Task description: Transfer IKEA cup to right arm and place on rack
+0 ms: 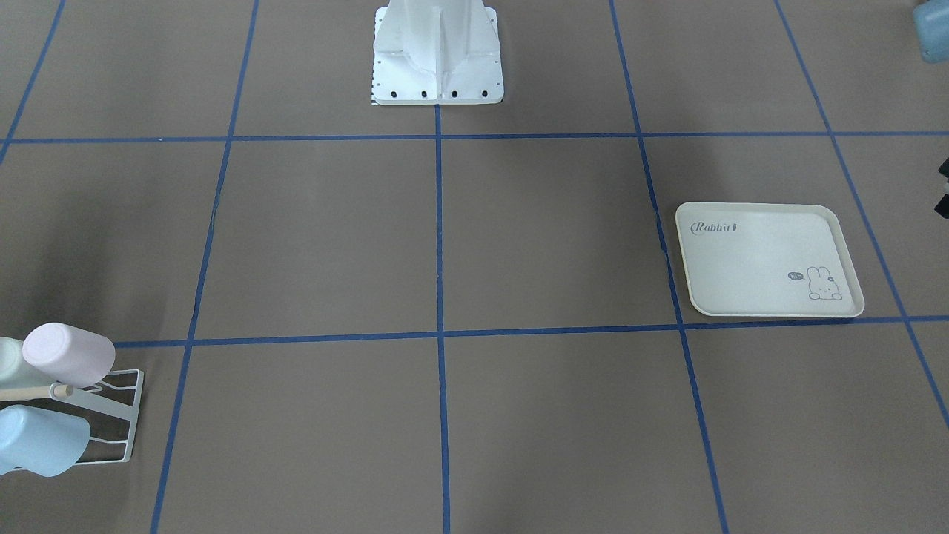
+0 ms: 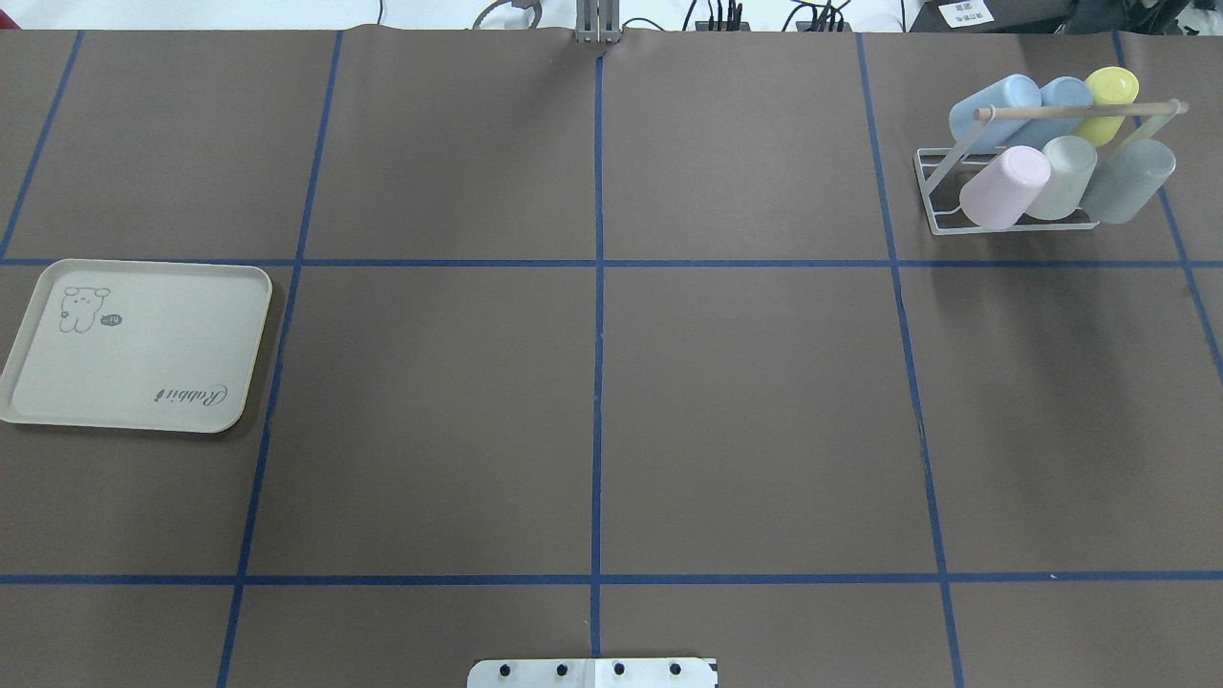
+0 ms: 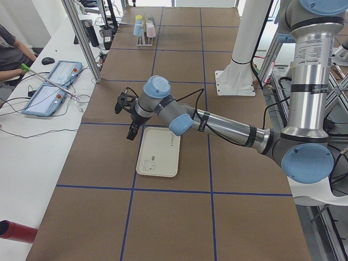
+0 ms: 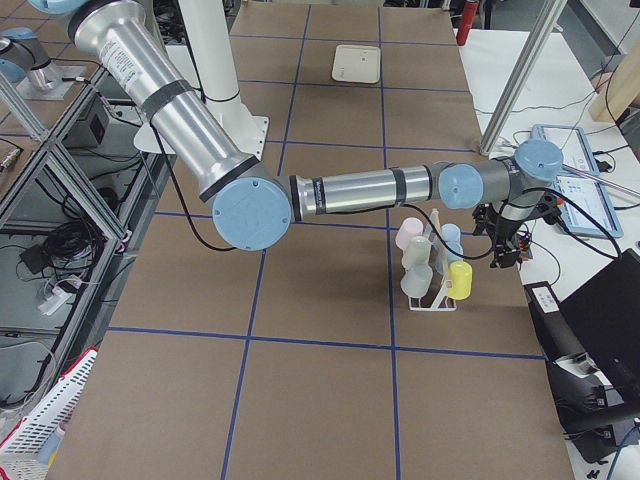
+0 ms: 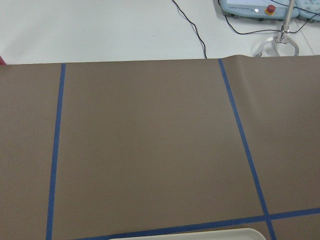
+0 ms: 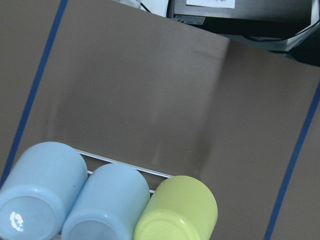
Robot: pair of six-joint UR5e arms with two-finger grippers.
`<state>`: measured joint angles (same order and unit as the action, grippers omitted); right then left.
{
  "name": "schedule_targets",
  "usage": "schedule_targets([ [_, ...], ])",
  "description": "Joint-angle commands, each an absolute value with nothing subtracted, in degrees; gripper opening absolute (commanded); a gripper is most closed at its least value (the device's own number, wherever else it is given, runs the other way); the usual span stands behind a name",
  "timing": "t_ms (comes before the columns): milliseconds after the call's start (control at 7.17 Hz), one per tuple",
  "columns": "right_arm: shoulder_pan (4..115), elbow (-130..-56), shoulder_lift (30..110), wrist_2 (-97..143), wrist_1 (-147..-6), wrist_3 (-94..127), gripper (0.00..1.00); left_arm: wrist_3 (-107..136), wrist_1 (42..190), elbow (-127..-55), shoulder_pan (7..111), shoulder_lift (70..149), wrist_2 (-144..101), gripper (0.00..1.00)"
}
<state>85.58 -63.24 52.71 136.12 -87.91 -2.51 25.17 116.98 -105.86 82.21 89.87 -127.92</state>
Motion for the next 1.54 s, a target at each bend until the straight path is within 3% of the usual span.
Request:
schedule_targets([
  [0, 88.3, -78.1, 64.2, 137.1, -89.6, -2.5, 0.99, 14.4, 106.3, -105.7, 84.9, 89.7, -128.0, 1.0],
  [558, 89.1, -99.9, 84.8, 136.8, -89.5, -2.5, 0.99, 0.1, 89.2, -104.2, 88.7, 89.8, -130.2, 1.0],
  [977, 89.1, -101.7, 89.5, 137.6, -88.9, -2.2, 0.99, -0.5, 88.4, -103.8, 90.9, 83.6, -138.6, 1.0],
  [1396, 89.9, -103.4, 90.5, 136.8, -88.8, -3.0, 0.99, -0.3, 88.5, -104.2, 91.1, 82.2, -138.5, 1.0],
])
